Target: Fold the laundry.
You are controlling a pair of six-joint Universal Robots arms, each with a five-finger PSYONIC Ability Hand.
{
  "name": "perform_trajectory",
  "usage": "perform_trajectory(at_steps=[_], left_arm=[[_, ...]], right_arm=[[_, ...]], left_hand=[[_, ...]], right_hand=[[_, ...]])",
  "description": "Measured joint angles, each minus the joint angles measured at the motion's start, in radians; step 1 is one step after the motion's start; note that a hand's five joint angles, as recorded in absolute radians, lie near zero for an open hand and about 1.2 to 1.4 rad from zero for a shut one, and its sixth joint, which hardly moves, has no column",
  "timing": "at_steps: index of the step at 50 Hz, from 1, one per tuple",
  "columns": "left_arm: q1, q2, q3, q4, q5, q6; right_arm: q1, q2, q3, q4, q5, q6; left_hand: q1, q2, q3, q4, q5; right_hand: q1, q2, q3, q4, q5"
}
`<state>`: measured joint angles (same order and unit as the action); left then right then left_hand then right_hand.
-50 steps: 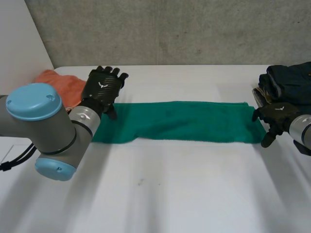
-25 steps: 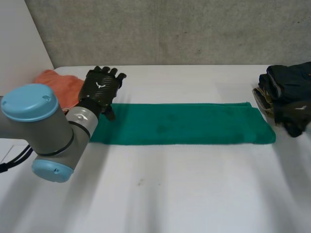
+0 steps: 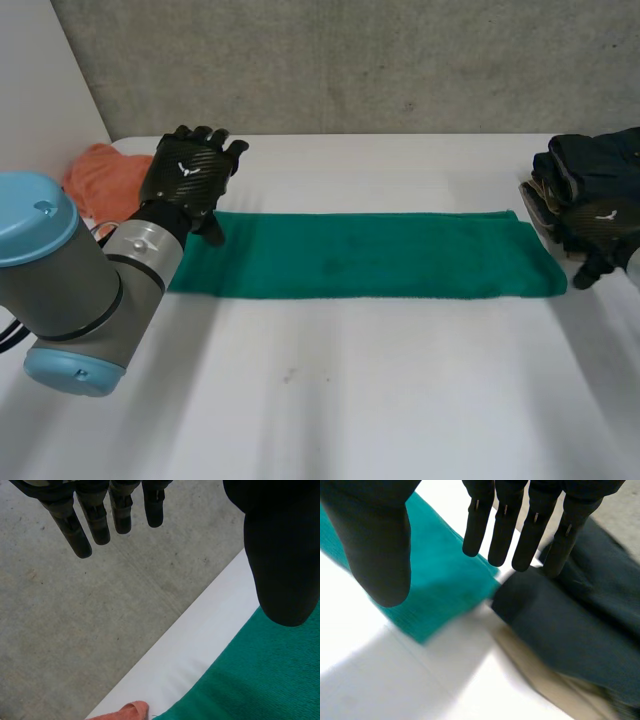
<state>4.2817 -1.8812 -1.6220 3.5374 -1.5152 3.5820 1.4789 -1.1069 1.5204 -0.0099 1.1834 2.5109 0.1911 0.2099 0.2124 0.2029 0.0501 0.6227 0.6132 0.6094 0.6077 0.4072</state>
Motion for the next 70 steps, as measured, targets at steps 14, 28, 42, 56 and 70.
perform_trajectory(at_steps=[14, 28, 42, 56, 70], left_arm=[[-0.007, -0.001, -0.004, 0.003, 0.001, 0.0], [-0.008, -0.006, -0.007, 0.024, 0.0, -0.001], [-0.011, -0.005, -0.014, 0.037, -0.001, 0.0], [0.012, 0.094, -0.064, 0.037, -0.002, -0.001], [0.063, 0.181, -0.096, 0.037, -0.002, -0.023]], right_arm=[[0.009, 0.103, -0.009, -0.019, -0.073, 0.038], [0.01, 0.211, -0.074, -0.089, -0.034, -0.001], [-0.03, 0.123, -0.025, -0.109, 0.049, -0.022], [-0.098, 0.0, -0.083, -0.048, 0.105, -0.317], [0.531, 0.044, -0.144, -0.465, -0.023, -0.322]], left_hand=[[0.0, 0.0, 0.0, 0.0, 0.0], [0.0, 0.0, 0.0, 0.0, 0.0], [0.0, 0.0, 0.0, 0.0, 0.0], [0.0, 0.0, 0.0, 0.0, 0.0], [0.0, 0.0, 0.0, 0.0, 0.0]], right_hand=[[0.033, 0.031, 0.053, 0.053, 0.088], [0.385, 0.383, 0.387, 0.388, 0.415], [0.499, 0.567, 0.576, 0.589, 0.576], [0.499, 0.567, 0.581, 0.589, 0.58], [0.499, 0.567, 0.581, 0.59, 0.586]])
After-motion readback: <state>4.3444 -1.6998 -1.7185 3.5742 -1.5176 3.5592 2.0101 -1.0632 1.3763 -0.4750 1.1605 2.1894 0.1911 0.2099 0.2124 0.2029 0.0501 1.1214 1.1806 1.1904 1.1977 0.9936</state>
